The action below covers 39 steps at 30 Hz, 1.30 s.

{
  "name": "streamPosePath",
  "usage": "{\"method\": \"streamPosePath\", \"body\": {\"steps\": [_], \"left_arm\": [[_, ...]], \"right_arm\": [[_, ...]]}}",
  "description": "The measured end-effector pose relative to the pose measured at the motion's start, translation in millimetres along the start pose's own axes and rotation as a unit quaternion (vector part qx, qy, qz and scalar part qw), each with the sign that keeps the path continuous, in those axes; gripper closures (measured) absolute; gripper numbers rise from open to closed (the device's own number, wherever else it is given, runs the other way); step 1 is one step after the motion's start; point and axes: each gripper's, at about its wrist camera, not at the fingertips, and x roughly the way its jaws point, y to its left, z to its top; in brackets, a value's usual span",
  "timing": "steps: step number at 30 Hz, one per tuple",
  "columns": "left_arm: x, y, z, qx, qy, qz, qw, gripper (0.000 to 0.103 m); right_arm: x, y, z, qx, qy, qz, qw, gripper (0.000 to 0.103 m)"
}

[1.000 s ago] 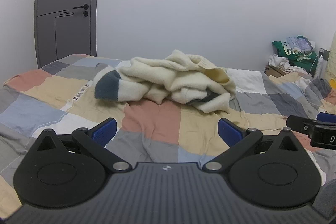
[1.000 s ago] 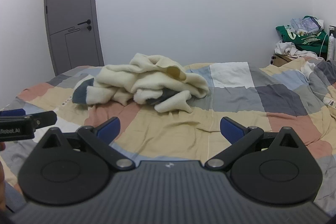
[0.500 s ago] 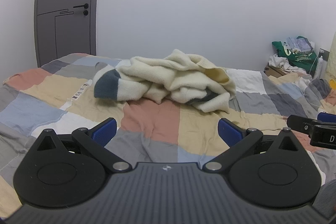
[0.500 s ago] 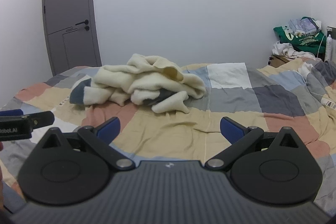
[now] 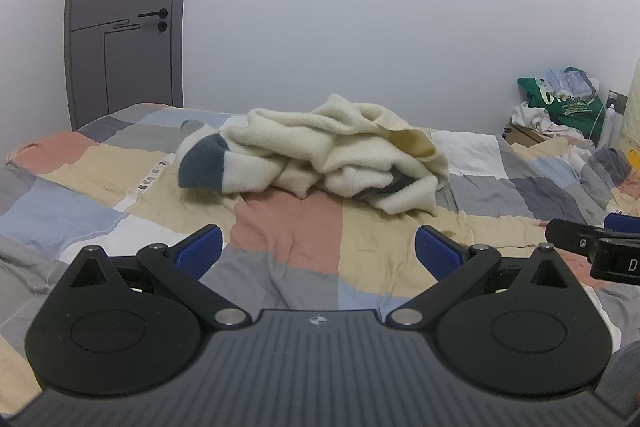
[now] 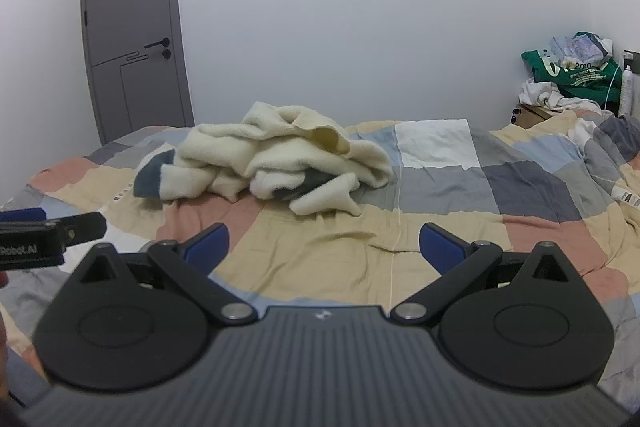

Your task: Fold large clothes

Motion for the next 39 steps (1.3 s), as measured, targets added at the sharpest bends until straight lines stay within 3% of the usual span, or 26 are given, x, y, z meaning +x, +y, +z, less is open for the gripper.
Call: {"method": "streamPosePath", "body": {"steps": [17,29,32,35,39], "left_arm": [[16,-1,10,0.028,-0.01,0.007,0.9995,0.0],[66,19,51,-0.005,-0.01,0.013,0.9999,0.0],[83,20,55,0.013,-0.007,0.037,0.9992,0.0],[99,26,59,0.021,-0.003,0.029,0.9993,0.0],[123,30,60,0.032,0.0,0.051,0.9982,0.0]], "right_arm": [[11,0,3,0.005,0.017,0.015,1.0,0.0],[62,5,27,0.001,0.042,0.039,0.998,0.0],[78,10,34,-0.006,0.048,0.045,0.998,0.0],[95,17,38,-0.013,0.056,0.056,0.997,0.0],[120,23,40,-0.011,0.069,0.063,0.996,0.0]]}}
